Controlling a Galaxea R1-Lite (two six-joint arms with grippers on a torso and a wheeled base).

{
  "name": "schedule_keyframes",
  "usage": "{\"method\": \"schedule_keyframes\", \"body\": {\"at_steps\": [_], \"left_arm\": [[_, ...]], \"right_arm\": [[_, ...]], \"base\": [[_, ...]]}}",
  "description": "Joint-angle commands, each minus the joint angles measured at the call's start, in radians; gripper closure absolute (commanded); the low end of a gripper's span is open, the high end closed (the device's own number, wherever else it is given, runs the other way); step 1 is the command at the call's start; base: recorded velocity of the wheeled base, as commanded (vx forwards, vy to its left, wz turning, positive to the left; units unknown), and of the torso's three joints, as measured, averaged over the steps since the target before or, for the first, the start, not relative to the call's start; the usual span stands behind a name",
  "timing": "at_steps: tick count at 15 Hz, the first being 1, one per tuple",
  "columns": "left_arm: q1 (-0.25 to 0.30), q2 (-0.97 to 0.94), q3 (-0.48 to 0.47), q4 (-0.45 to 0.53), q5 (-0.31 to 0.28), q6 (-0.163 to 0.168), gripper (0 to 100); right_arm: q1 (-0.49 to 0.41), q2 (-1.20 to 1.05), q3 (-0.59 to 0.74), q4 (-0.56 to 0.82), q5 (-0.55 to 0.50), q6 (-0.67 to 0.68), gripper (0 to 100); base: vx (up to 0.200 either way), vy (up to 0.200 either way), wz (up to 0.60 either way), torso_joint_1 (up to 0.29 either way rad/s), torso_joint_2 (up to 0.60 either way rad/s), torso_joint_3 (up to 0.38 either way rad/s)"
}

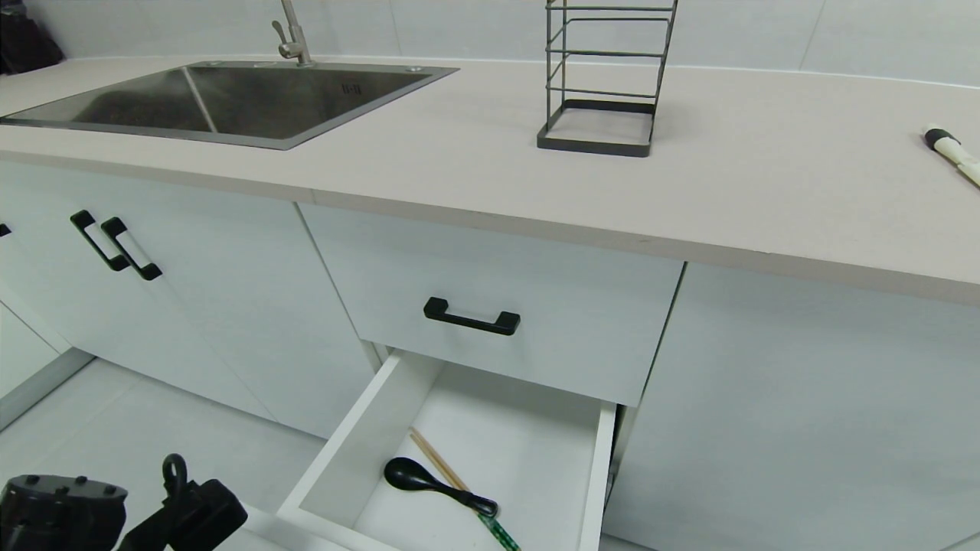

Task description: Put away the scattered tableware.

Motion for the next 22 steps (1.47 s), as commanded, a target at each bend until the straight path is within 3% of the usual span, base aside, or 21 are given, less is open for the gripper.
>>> {"method": "schedule_keyframes", "body": {"at_steps": [1,4,14,18,22], "left_arm": [[-0.009,0.044,-0.003,-0.01,0.0,-0.001,0],[-0.01,0.1,-0.004,-0.074,0.003,-0.001,0],[-0.035,0.165,-0.078,-0.093,0.024,-0.005,0],[-0.042,0.247,-0.081,-0.215,0.041,-0.005,0],[-0.065,0.259,-0.081,-0.278,0.06,-0.007,0]], "right_arm": [[0.0,0.002,0.0,0.0,0.001,-0.001,0],[0.0,0.002,0.0,0.0,0.001,-0.001,0],[0.0,0.002,0.0,0.001,0.001,-0.001,0],[0.0,0.002,0.0,0.0,0.001,-0.001,0],[0.0,0.002,0.0,0.0,0.001,-0.001,0]], "base": [[0.0,0.0,0.0,0.0,0.0,0.0],[0.0,0.0,0.0,0.0,0.0,0.0],[0.0,0.0,0.0,0.0,0.0,0.0],[0.0,0.0,0.0,0.0,0.0,0.0],[0.0,0.0,0.0,0.0,0.0,0.0]]}}
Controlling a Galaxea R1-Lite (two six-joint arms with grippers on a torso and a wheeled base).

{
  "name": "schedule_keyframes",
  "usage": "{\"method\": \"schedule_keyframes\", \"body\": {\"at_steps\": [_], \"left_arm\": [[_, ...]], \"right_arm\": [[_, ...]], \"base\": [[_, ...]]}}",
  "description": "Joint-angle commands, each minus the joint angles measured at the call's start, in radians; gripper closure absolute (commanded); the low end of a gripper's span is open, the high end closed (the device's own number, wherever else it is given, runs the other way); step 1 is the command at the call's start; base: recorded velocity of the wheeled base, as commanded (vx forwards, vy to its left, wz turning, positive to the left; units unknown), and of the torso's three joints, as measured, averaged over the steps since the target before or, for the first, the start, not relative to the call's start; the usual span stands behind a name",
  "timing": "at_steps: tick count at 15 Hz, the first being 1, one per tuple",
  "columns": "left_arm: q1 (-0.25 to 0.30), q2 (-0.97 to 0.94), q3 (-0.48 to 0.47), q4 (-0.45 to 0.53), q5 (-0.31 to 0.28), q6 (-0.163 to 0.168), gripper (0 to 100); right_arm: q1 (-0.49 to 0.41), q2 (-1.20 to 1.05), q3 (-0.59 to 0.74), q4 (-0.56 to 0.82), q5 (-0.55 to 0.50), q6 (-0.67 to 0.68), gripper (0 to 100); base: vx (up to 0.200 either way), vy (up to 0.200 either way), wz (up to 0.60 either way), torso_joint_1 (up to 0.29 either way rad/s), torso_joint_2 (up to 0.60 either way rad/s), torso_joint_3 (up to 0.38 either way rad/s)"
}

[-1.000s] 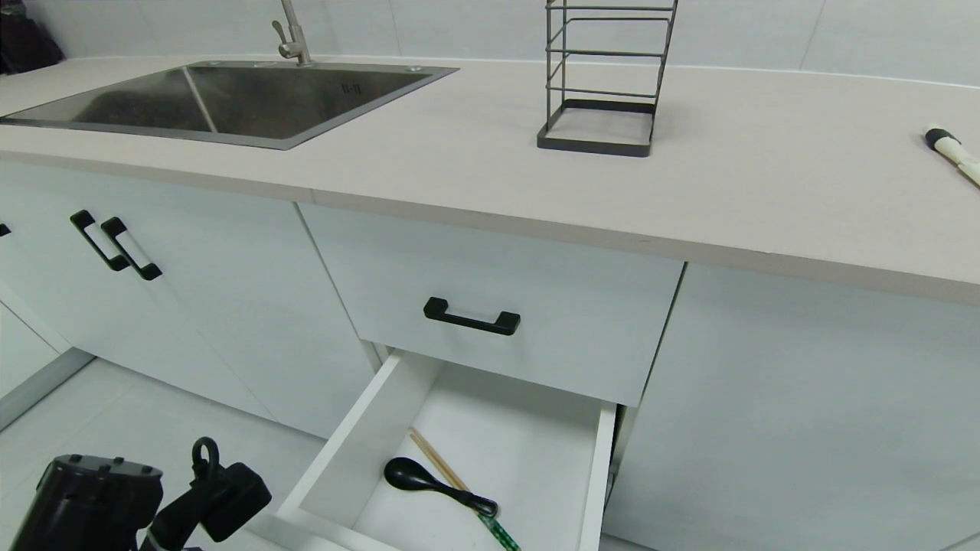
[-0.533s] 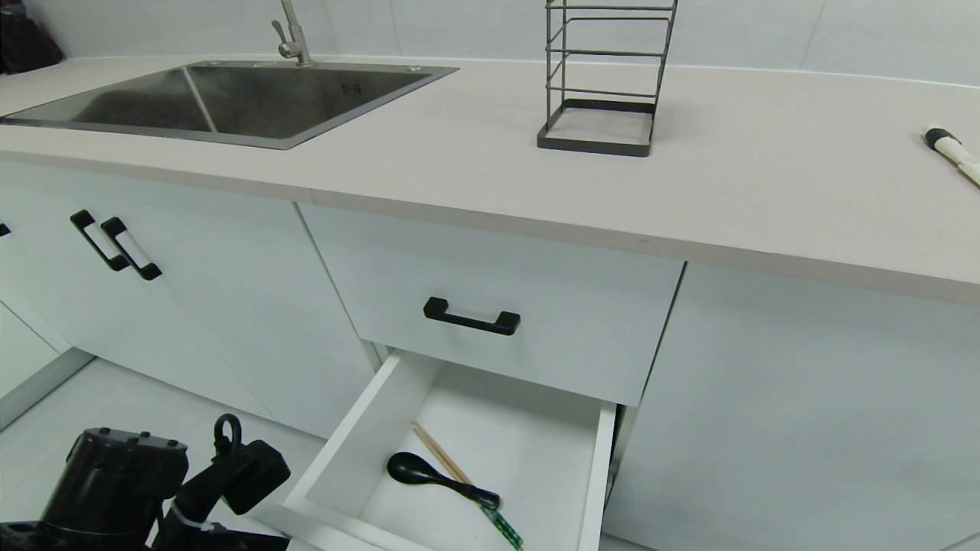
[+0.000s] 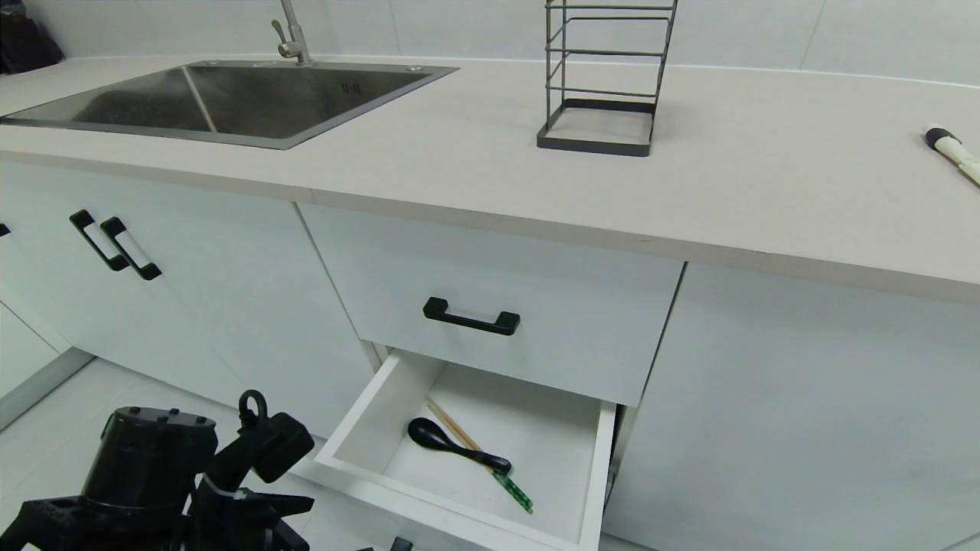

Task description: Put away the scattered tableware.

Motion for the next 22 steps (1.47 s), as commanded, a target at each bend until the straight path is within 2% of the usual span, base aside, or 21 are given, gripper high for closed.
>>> {"method": "schedule_keyframes", "body": {"at_steps": [1,8,13,22], "left_arm": [[-0.004,0.011,-0.002,-0.007,0.0,-0.001,0],[-0.022,0.062,-0.005,-0.097,0.009,-0.001,0],[-0.027,0.136,-0.003,-0.254,0.015,-0.001,0],[-0.027,0.199,-0.065,-0.329,0.015,-0.007,0]], "right_arm": [[0.0,0.001,0.0,-0.001,0.0,0.0,0],[0.0,0.001,0.0,-0.001,0.0,0.0,0],[0.0,0.001,0.0,-0.001,0.0,0.0,0],[0.0,0.001,0.0,-0.001,0.0,0.0,0]], "base": [[0.0,0.0,0.0,0.0,0.0,0.0],[0.0,0.0,0.0,0.0,0.0,0.0],[0.0,0.0,0.0,0.0,0.0,0.0],[0.0,0.0,0.0,0.0,0.0,0.0]]}}
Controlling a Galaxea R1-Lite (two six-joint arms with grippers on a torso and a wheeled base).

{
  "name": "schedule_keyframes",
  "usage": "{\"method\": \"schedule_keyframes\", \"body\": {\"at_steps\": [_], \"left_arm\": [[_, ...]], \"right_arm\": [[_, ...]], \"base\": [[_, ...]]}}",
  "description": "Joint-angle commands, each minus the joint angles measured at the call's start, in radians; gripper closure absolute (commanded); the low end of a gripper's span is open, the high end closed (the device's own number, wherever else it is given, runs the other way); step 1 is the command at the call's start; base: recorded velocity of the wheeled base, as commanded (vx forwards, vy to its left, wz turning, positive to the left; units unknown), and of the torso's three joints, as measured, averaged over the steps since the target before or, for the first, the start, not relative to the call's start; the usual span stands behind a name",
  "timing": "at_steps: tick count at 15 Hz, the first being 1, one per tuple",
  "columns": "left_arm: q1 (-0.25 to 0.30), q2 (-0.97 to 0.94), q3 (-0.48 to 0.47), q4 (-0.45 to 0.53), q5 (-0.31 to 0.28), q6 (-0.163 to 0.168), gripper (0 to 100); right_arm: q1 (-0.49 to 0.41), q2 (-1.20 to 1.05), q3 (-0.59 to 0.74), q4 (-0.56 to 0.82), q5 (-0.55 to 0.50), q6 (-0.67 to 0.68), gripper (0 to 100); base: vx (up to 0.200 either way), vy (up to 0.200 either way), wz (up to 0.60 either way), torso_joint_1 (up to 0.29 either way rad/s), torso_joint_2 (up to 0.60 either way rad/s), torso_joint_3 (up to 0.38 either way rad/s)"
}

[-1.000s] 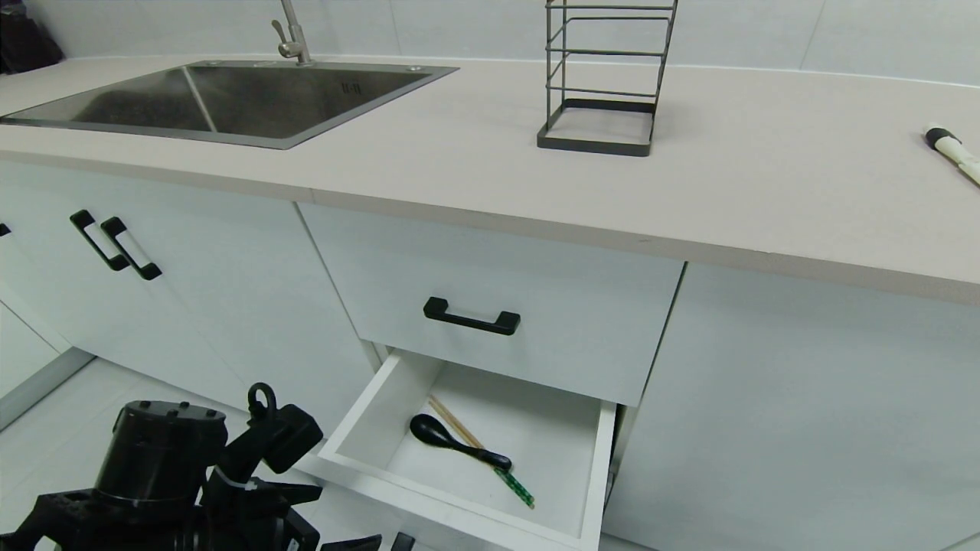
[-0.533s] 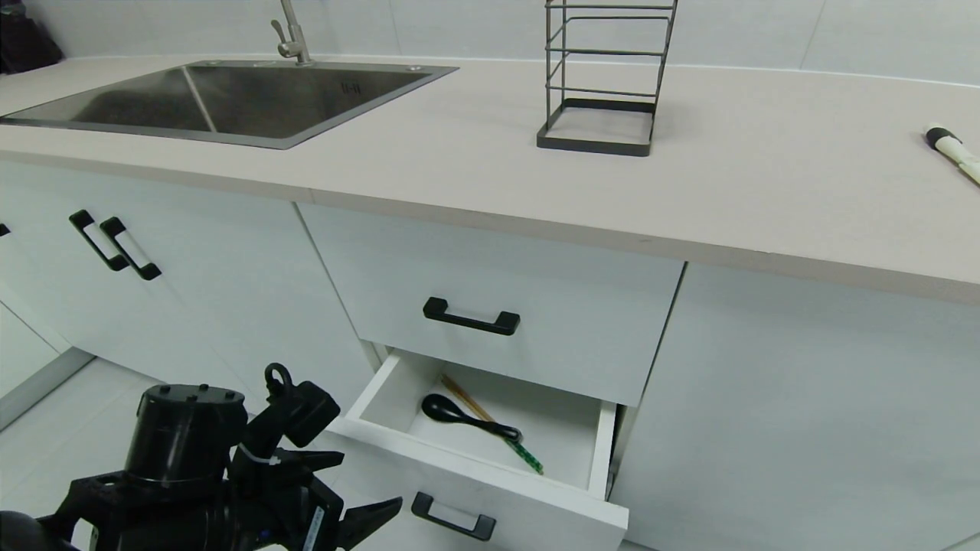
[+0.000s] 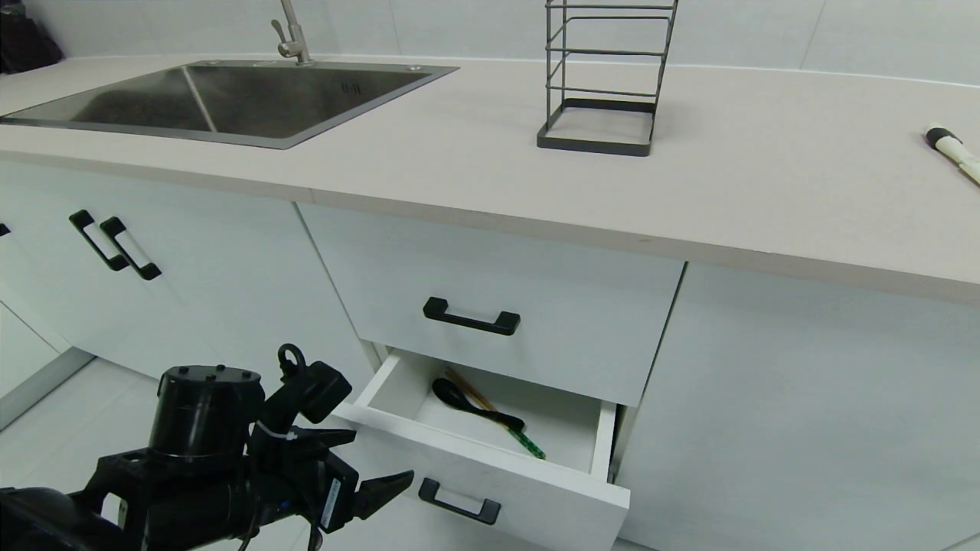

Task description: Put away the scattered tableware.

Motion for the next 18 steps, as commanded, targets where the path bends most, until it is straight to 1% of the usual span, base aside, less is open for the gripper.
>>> {"method": "schedule_keyframes", "body": {"at_steps": [1,3,9,12,13,15,18], "left_arm": [[0.0,0.022,-0.008,-0.012,0.0,-0.001,0],[0.0,0.022,-0.011,-0.019,0.0,-0.012,0],[0.0,0.057,-0.07,-0.022,0.0,-0.019,0],[0.0,0.094,-0.083,-0.084,0.0,-0.021,0],[0.0,0.107,-0.083,-0.106,0.0,-0.029,0],[-0.008,0.11,-0.094,-0.111,0.0,-0.035,0],[-0.01,0.128,-0.123,-0.111,0.002,-0.035,0]], "right_arm": [[0.0,0.001,0.0,0.0,0.001,-0.001,0],[0.0,0.001,0.0,0.0,0.001,-0.001,0],[0.0,0.001,0.0,0.0,0.001,-0.001,0],[0.0,0.001,0.0,0.0,0.001,-0.001,0],[0.0,0.001,0.0,0.0,0.001,-0.001,0],[0.0,0.001,0.0,0.0,0.001,-0.001,0],[0.0,0.001,0.0,0.0,0.001,-0.001,0]], "base": [[0.0,0.0,0.0,0.0,0.0,0.0],[0.0,0.0,0.0,0.0,0.0,0.0],[0.0,0.0,0.0,0.0,0.0,0.0],[0.0,0.0,0.0,0.0,0.0,0.0],[0.0,0.0,0.0,0.0,0.0,0.0],[0.0,0.0,0.0,0.0,0.0,0.0],[0.0,0.0,0.0,0.0,0.0,0.0]]}}
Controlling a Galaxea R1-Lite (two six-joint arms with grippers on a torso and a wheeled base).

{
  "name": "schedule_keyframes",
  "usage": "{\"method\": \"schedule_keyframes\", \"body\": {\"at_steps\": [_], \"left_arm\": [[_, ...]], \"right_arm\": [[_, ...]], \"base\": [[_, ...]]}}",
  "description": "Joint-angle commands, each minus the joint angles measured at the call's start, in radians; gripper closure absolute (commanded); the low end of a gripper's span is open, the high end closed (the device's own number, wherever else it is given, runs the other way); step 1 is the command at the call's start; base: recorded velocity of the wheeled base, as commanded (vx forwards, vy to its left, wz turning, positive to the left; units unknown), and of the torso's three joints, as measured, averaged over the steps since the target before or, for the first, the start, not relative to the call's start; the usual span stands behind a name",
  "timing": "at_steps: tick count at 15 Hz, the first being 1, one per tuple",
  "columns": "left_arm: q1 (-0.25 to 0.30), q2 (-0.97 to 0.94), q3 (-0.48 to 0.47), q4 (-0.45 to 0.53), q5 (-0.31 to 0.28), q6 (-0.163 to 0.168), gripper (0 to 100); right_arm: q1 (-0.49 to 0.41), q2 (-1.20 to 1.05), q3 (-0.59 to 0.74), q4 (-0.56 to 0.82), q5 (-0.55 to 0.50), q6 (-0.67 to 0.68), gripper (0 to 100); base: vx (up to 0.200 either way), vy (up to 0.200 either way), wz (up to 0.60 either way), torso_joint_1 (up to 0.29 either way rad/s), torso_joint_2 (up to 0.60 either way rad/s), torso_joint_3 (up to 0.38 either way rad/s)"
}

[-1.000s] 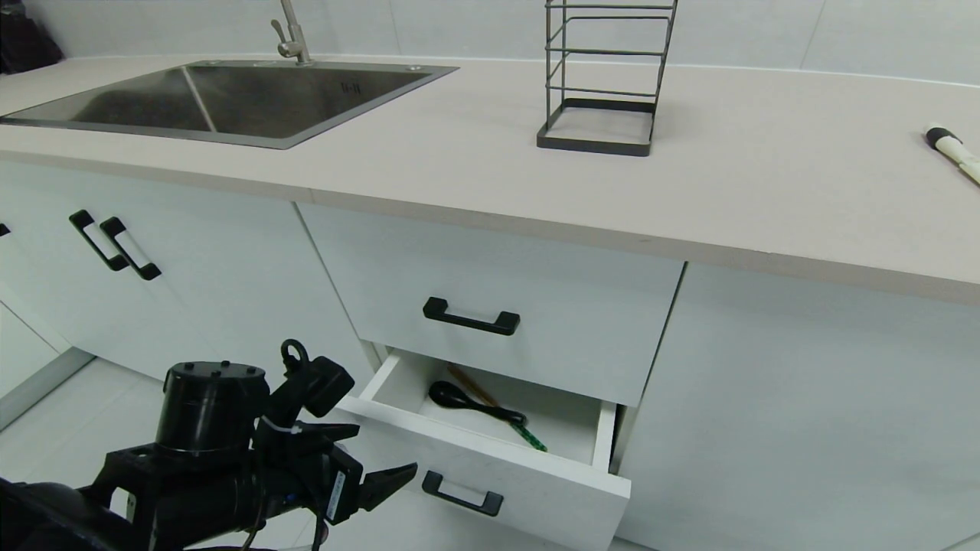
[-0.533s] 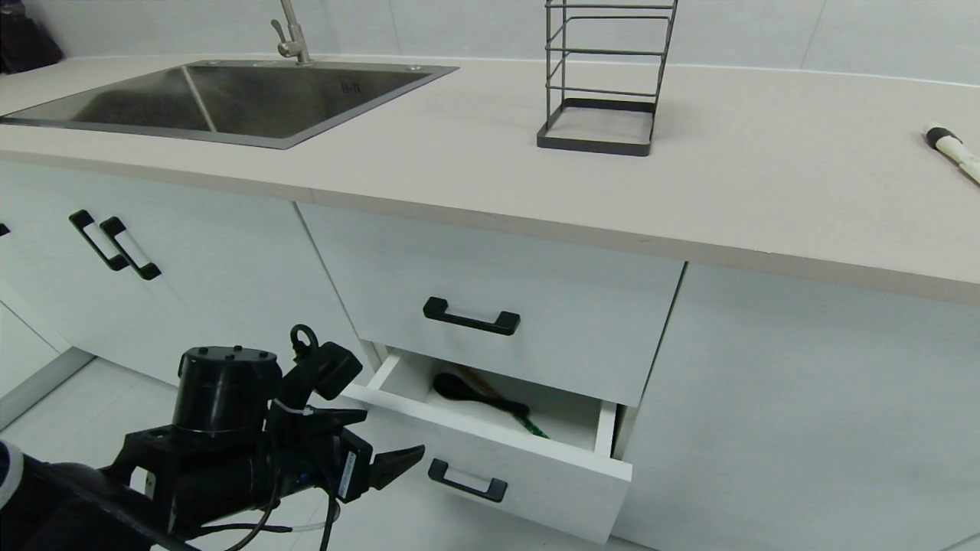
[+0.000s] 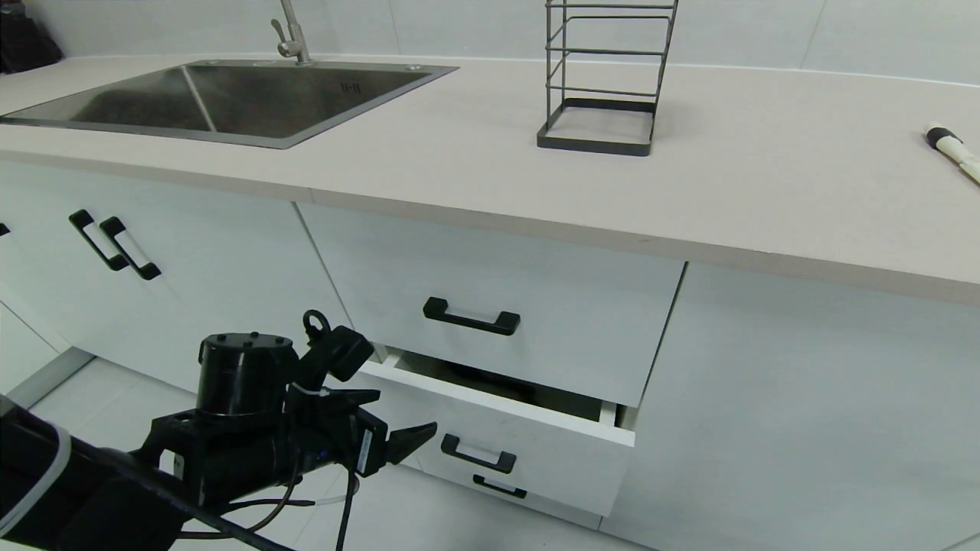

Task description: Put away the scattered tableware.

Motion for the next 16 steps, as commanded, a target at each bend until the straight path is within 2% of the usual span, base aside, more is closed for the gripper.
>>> {"method": "schedule_keyframes", "body": {"at_steps": [1,16], "left_arm": [[-0.003,0.021,-0.018,0.0,0.001,0.0,0],[-0.003,0.037,-0.073,-0.002,0.001,-0.002,0]], "right_arm": [[0.0,0.001,0.0,-0.001,0.0,0.0,0],[0.0,0.001,0.0,-0.001,0.0,0.0,0]], "base": [[0.0,0.0,0.0,0.0,0.0,0.0],[0.0,0.0,0.0,0.0,0.0,0.0]]}}
